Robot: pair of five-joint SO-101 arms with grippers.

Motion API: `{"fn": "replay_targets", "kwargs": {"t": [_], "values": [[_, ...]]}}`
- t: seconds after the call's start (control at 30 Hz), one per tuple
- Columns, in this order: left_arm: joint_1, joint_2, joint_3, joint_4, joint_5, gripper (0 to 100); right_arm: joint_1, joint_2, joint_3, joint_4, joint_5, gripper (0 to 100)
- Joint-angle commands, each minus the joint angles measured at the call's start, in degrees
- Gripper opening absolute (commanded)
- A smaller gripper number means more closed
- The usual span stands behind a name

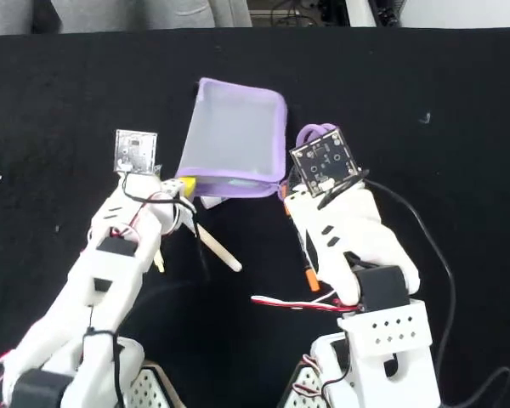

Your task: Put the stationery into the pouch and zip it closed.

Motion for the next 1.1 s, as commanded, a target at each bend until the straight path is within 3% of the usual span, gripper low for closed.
{"fn": "replay_targets", "kwargs": {"t": [0.0,0.1,0.47,0.8,1.07], "values": [[0.6,3.4,-5.8,-1.8,-2.3,10,-0.4,-1.7,-4.1,-0.2,0.4,1.1],[0.7,4.7,-8.1,-2.0,-4.8,2,-0.4,-1.7,-4.1,-0.2,0.2,1.1],[-0.5,4.4,-10.9,0.2,-3.5,3,-0.4,-1.7,-4.1,-0.3,0.0,1.5],[-5.9,4.4,-33.6,30.3,-3.3,3,-0.4,-1.7,-4.2,-0.1,-2.5,3.0],[-6.4,4.4,-44.2,43.9,-0.5,3,-0.7,-1.7,-4.2,0.0,-5.1,25.4]]}}
